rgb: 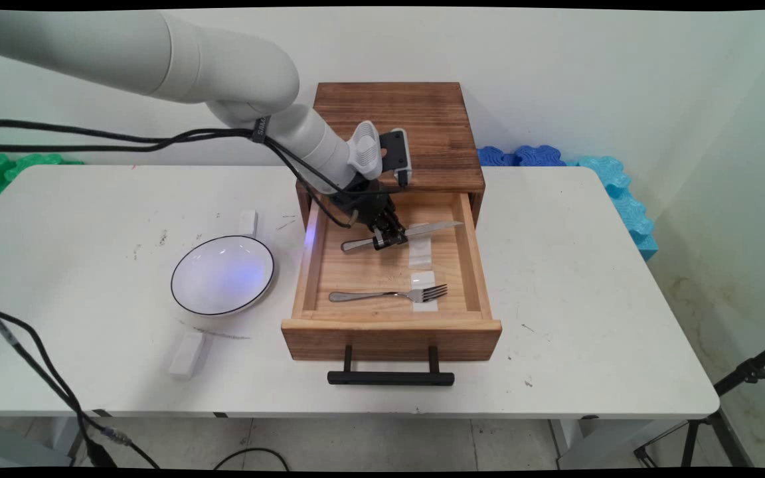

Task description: Place the picked object into the drawer

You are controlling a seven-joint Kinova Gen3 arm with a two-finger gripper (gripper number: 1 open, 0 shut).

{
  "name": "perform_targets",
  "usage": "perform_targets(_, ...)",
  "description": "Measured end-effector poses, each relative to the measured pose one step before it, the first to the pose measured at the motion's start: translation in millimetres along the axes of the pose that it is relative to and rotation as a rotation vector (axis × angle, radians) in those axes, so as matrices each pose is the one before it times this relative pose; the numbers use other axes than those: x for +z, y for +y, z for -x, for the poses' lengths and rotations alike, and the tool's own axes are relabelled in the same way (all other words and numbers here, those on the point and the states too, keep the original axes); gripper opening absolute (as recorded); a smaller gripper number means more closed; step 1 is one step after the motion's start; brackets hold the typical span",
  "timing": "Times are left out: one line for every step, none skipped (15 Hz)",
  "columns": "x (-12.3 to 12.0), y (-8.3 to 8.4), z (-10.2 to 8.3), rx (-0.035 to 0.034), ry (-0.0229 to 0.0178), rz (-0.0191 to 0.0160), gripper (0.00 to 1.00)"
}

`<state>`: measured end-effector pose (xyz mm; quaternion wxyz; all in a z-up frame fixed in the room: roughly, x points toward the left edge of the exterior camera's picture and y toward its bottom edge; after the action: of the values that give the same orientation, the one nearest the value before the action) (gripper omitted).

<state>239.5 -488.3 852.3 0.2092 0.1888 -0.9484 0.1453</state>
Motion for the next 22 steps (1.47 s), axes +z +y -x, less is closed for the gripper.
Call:
perform_targets(0.98, 0.02, 0.82, -0.00092, -0.00093, 0.00109, 0.00)
perform_targets(1.18, -0.06, 0.77, -0.00068, -0.00096, 0.00119, 0.00)
perform_targets(1.02, -0.03, 0.70, -0.00060, -0.00095, 0.00102, 0.00)
perform_targets(1.20, 0.03, 0.91, -0.00083, -0.00123, 0.00149, 0.00)
perform_targets(1.19, -0.06, 0.77, -0.00036, -0.00103, 0.00123, 0.00)
perform_targets(1.04, -0.07, 0.67, -0.00020, -0.00085, 0.00111, 0.00)
perform_targets(0.64, -0.06, 0.47, -0.00018, -0.00058, 0.00063, 0.00)
perform_targets(1.00, -0.14, 0.60, -0.00017, -0.00076, 0.00106, 0.00)
perform_targets(0.70, -0.12, 0.30, -0.00003, -0.00039, 0.00071, 0.00)
perform_targets(1.04, -0.25, 0.53, -0.00010, -0.00059, 0.00096, 0.00)
perform_targets(0.62, -0.21, 0.31, -0.00003, -0.00024, 0.00042, 0.00)
perform_targets(0.96, -0.47, 0.32, -0.00006, 0.00007, 0.00052, 0.00)
perform_targets(0.99, -0.59, 0.22, 0.00007, 0.00017, 0.00028, 0.00)
perform_targets(1.00, -0.62, 0.29, -0.00011, 0.00012, 0.00025, 0.00)
perform_targets(0.82, -0.56, 0.16, -0.00004, 0.00046, 0.00013, 0.00)
perform_targets(0.49, -0.30, 0.20, -0.00015, 0.00020, 0.00021, 0.00)
perform_targets(0.82, -0.50, 0.21, 0.00005, 0.00038, 0.00044, 0.00)
perform_targets(1.01, -0.57, 0.22, 0.00031, 0.00056, 0.00060, 0.00)
perform_targets(0.71, -0.44, 0.24, 0.00006, 0.00029, 0.00040, 0.00)
perform_targets(0.64, -0.36, 0.15, 0.00003, 0.00044, 0.00048, 0.00)
perform_targets(0.51, -0.28, 0.18, -0.00013, 0.00021, 0.00042, 0.00)
perform_targets(0.50, -0.29, 0.12, -0.00005, 0.00013, 0.00038, 0.00)
